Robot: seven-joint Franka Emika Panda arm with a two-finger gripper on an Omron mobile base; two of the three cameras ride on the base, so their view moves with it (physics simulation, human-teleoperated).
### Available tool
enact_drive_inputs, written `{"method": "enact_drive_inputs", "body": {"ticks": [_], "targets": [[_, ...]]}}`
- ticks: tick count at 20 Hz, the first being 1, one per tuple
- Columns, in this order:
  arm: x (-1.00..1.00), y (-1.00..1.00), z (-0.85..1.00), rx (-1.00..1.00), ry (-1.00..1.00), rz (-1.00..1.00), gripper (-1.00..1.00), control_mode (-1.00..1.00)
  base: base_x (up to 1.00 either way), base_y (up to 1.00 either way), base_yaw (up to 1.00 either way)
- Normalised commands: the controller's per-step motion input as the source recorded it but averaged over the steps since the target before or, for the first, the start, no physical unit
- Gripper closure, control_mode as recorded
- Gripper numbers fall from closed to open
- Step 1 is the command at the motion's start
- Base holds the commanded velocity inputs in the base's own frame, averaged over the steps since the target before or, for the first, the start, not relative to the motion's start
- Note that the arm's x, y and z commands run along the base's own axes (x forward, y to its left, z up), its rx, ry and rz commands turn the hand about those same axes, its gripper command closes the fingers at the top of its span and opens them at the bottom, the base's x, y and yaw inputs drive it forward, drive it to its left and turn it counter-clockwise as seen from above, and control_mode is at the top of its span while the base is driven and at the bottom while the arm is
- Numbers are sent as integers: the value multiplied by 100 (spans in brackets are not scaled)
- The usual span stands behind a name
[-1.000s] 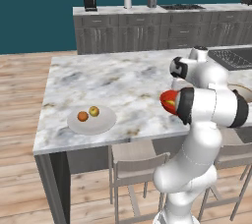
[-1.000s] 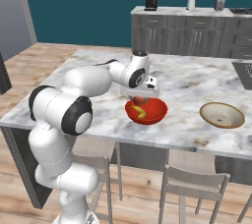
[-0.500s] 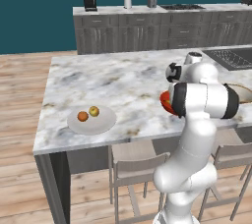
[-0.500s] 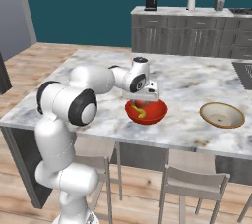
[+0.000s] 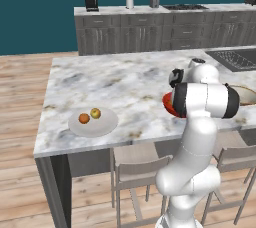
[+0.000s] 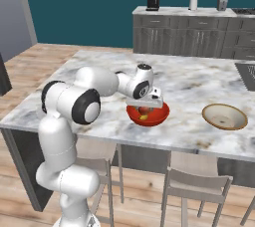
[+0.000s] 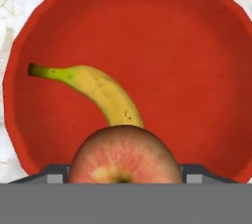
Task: Take the fruits from the plate on the dining counter and place two fruits in each bowl.
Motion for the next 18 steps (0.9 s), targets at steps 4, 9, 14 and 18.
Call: {"method": "enact_drive_inputs", "body": {"ticks": [4, 9, 14, 18], "targets": [[1, 0, -4, 0, 0, 0, -100, -100, 0, 0, 0], [0, 0, 0, 0, 0, 0, -100, -100, 0, 0, 0], [0, 0, 0, 0, 0, 0, -100, -100, 0, 0, 0], [-5, 3, 42, 0, 0, -1, -100, -100, 0, 0, 0]]}}
